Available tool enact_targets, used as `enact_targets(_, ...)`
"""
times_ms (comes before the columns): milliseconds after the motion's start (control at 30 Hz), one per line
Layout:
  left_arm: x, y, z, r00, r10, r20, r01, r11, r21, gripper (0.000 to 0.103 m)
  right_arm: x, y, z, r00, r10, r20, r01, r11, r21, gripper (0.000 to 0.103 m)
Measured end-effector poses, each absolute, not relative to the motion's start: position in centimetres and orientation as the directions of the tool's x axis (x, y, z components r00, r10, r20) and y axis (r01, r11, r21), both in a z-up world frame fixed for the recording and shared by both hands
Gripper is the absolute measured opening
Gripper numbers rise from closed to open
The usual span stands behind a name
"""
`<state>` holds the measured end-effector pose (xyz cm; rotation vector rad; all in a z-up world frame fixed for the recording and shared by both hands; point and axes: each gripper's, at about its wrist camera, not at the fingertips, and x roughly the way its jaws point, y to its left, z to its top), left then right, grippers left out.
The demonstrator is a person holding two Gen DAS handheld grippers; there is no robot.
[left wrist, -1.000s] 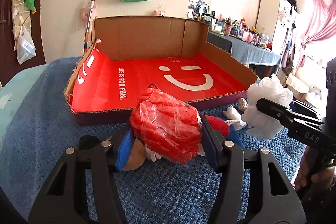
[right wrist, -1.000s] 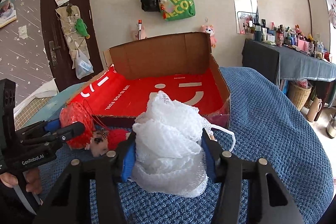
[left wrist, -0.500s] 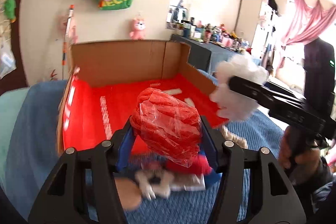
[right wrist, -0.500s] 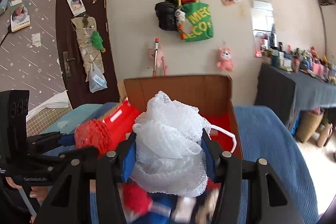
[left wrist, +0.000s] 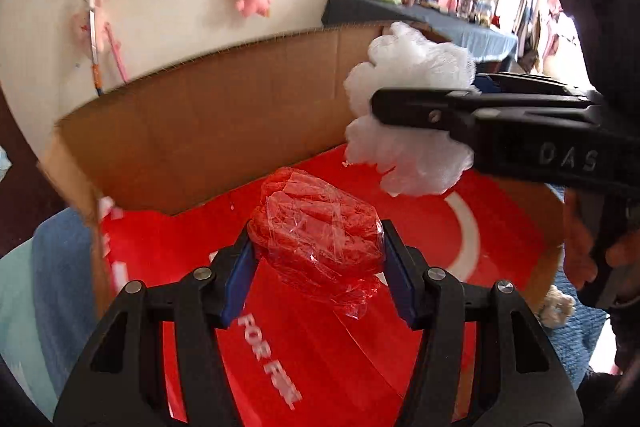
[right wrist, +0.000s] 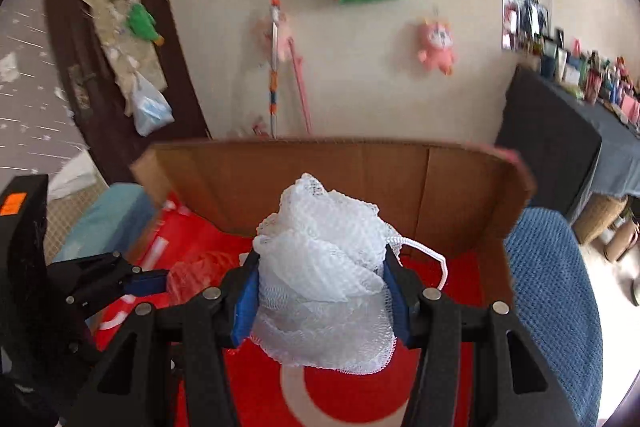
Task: Organize soft objects
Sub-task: 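Carry the white sponge and red mesh bag into the cardboard box with both tools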
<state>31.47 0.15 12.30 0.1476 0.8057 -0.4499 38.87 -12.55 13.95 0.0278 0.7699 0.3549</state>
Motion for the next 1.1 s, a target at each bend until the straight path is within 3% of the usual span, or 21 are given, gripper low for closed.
enact_targets(433,38.1,-2.0,8.6,0.522,-0.238,-0.819,0.463,0.885,0.038,0.056,44.9,-12.2,9.0,0.560,0.229,-0.796,-0.221,0.968,0.123,0.056)
enact_targets(1100,37.8,-2.1,7.8,0.528,-0.237,-0.815,0.451,0.892,0.033,0.062,46.3,-12.2,7.3,0.506,0.268,-0.820,-0.220,0.959,0.178,0.062)
